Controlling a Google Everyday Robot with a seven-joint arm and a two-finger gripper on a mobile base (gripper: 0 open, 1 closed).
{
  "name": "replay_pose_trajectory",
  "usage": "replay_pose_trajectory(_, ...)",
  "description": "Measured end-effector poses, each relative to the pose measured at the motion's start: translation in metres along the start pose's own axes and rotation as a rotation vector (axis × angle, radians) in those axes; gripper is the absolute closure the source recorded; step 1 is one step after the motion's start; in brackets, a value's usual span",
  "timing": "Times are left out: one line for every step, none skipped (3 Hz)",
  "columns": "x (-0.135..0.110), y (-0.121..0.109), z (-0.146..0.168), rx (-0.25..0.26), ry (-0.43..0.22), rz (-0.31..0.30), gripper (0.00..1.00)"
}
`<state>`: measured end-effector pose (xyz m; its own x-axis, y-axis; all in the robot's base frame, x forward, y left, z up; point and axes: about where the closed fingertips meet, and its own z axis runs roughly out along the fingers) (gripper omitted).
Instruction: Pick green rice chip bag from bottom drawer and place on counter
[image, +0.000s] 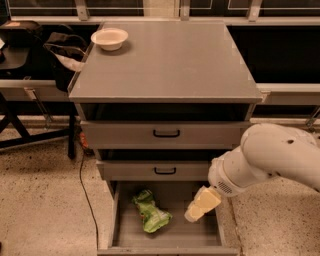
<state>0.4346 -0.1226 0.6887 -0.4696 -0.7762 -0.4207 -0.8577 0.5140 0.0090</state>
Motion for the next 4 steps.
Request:
replay_pose_trajectory(0.008,0.003,0.034,-0.060,-0.034,0.005,0.00)
replay_pose_trajectory(0.019,0.005,0.074,-0.120,-0.041,0.013,0.00)
replay_pose_trajectory(0.025,0.008,0.109,-0.168,-0.033,0.016,0.00)
replay_pose_trajectory(0.029,0.012,0.137,-0.191,0.010,0.011,0.00)
